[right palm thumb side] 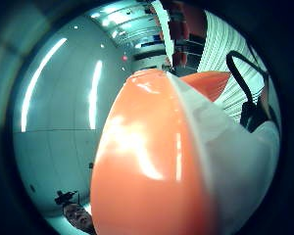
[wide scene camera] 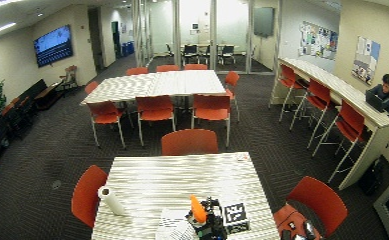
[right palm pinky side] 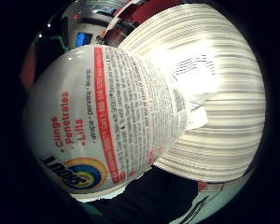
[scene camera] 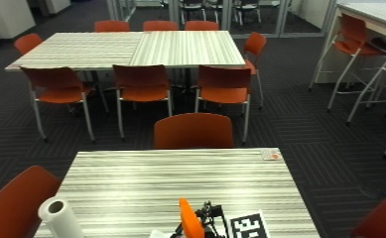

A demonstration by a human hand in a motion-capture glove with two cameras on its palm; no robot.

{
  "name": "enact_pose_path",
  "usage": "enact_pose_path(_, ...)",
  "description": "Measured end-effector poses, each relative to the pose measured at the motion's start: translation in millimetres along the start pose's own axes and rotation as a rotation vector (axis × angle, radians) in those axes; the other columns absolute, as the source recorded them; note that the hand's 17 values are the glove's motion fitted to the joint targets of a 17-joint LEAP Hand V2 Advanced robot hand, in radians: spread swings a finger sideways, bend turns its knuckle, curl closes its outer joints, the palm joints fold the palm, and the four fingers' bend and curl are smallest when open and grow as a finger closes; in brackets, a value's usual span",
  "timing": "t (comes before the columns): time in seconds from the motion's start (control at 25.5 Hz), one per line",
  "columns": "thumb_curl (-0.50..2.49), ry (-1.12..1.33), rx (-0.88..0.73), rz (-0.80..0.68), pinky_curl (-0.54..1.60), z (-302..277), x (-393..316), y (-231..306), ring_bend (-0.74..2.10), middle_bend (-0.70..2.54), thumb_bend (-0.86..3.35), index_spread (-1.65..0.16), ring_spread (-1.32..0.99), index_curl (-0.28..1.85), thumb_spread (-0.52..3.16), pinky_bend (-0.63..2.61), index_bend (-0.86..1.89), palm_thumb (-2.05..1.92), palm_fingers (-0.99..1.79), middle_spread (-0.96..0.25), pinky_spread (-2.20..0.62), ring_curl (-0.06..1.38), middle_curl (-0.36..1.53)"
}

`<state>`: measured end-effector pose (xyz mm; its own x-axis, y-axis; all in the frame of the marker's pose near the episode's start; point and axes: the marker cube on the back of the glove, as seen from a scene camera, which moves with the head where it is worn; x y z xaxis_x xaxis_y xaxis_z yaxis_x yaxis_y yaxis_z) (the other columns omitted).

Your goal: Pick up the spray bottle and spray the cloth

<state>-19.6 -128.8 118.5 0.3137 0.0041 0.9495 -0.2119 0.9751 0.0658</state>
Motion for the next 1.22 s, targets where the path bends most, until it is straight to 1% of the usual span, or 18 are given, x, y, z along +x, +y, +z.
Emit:
enact_pose_path(0.16,0.83,-0.023,-0.017,-0.003,0.18,23,-13,-2,0.47,0.49,-0.02,-0.18,-0.21,0.62,0.36,0.11,0.41,1.14,1.01,-0.09,0.05,0.51,0.58)
enact_pose_path(0.39,0.83,-0.042,-0.152,-0.054,0.18,95,-45,-13,0.46,0.49,-0.02,-0.18,-0.21,0.63,0.37,0.1,0.41,1.14,1.01,-0.09,0.04,0.51,0.58)
enact_pose_path(0.51,0.83,-0.031,-0.174,-0.065,0.18,113,-46,-19,0.46,0.49,-0.02,-0.19,-0.21,0.63,0.37,0.11,0.4,1.14,1.0,-0.09,0.04,0.51,0.59)
enact_pose_path(0.75,0.83,-0.028,-0.153,-0.054,0.17,121,-27,-29,0.46,0.5,-0.03,-0.19,-0.22,0.63,0.38,0.09,0.41,1.13,0.99,-0.09,0.03,0.51,0.59)
enact_pose_path(1.02,0.83,0.098,-0.123,0.014,0.16,108,58,-30,0.47,0.52,-0.02,-0.19,-0.23,0.64,0.39,0.08,0.41,1.13,0.98,-0.09,0.01,0.52,0.6)
enact_pose_path(1.22,0.83,0.159,-0.113,0.053,0.15,92,90,-29,0.46,0.53,-0.03,-0.19,-0.23,0.64,0.39,0.08,0.41,1.12,0.96,-0.09,-0.01,0.51,0.6)
